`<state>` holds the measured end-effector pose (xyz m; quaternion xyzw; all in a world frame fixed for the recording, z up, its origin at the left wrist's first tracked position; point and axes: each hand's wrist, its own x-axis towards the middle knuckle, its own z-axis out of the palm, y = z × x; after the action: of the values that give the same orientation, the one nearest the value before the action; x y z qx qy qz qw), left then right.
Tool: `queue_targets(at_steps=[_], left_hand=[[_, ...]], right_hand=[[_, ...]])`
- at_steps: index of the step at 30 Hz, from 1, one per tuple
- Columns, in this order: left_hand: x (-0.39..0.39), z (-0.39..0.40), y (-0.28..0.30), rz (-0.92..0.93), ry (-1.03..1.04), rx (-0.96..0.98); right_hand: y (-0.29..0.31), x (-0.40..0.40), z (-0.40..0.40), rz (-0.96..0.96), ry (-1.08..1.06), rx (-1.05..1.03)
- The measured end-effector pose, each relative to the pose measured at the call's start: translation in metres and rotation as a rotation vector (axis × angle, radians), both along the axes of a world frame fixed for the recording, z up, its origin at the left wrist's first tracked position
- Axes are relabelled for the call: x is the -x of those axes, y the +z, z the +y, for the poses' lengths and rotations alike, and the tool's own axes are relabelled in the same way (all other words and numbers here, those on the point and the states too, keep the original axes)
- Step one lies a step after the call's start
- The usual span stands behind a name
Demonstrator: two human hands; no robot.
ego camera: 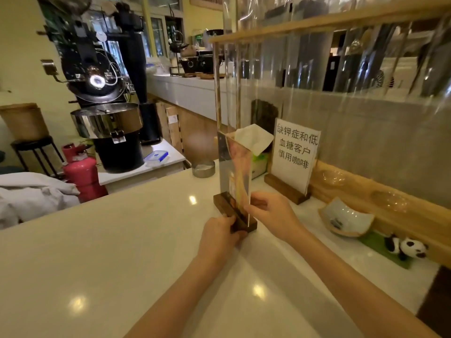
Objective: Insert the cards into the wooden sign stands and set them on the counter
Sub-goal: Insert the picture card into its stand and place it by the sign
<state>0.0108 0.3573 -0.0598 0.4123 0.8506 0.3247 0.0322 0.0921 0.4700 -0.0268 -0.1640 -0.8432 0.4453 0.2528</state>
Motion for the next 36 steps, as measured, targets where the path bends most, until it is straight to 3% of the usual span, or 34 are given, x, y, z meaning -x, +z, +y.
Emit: queue_targets(at_steps=[7, 18, 36], left_hand=[[0.0, 0.061, 0.0, 0.022, -0.067, 0.006], [-0.003, 0.122, -0.009, 0.057, -0.121, 0.005], [-0.013, 0.134, -0.009, 0.126, -0.084, 0.002]], right_hand=[[-0.008, -0.005, 0.054, 0.053, -0.191, -0.001], [-0.006, -0.014, 0.103, 0.051, -0.305, 0.068], [-0.003, -0.02, 0.106, 0.083, -0.359, 0.034]])
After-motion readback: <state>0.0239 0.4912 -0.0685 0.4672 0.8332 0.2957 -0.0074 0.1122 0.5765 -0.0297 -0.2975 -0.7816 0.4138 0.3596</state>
